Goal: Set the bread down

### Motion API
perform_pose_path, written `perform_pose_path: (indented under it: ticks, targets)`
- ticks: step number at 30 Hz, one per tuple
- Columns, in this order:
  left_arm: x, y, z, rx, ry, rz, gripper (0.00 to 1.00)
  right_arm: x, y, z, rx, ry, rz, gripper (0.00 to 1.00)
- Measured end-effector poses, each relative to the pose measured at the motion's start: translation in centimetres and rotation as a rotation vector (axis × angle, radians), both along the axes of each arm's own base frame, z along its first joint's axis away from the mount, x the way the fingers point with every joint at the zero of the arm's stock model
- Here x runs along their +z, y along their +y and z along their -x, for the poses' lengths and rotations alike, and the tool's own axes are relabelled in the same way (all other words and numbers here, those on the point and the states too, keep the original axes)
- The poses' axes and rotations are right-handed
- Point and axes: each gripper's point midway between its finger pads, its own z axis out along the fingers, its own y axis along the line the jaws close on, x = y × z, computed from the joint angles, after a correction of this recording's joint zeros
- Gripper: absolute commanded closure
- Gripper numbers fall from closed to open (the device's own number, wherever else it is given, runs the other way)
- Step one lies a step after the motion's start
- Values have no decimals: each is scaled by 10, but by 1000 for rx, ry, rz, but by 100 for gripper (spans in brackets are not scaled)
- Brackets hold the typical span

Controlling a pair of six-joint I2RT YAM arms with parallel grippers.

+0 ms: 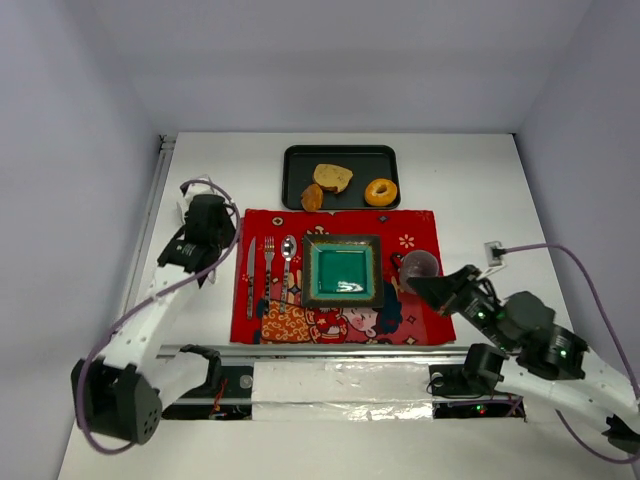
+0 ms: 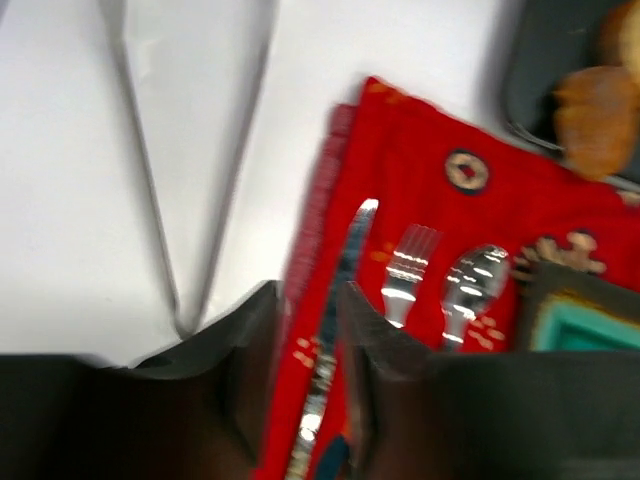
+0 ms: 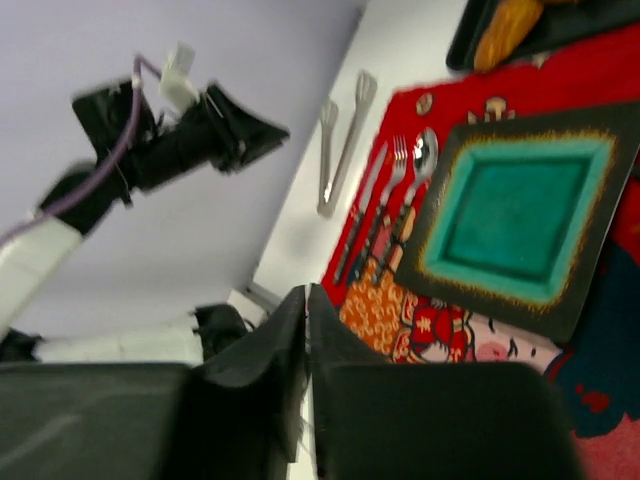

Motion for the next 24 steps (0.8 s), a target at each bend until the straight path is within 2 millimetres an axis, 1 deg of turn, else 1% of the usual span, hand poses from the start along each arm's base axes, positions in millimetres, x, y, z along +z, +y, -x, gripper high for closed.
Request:
perform_pose_path:
  ticks: [2, 3, 5, 7, 10, 13, 16, 20, 24]
  targets:
    - [-17, 15, -9, 37, 47, -24, 61, -21, 14, 0, 35, 33, 43, 75]
    - [-25, 24, -13, 58, 66, -33, 60, -31, 20, 0, 50, 50, 63, 65]
    - [-40, 37, -20, 86, 105, -51, 60, -48, 30, 1, 84, 79, 97, 55]
    - [-58, 45, -27, 98, 151, -67, 59, -58, 36, 3, 104, 94, 112, 48]
    - [-82, 45, -34, 77, 222, -84, 58, -60, 41, 4, 123, 95, 109, 47]
    - [-99, 45, -47, 69, 274, -104, 59, -59, 47, 4, 134, 93, 105, 47]
    - [-109, 50, -67, 74, 289, -123, 59, -61, 49, 3, 140, 97, 110, 47]
    - [-117, 60, -90, 95, 294, -172, 60, -61, 50, 3, 142, 96, 108, 47]
    - [-127, 67, -102, 107, 306, -203, 62, -60, 48, 4, 141, 93, 104, 47]
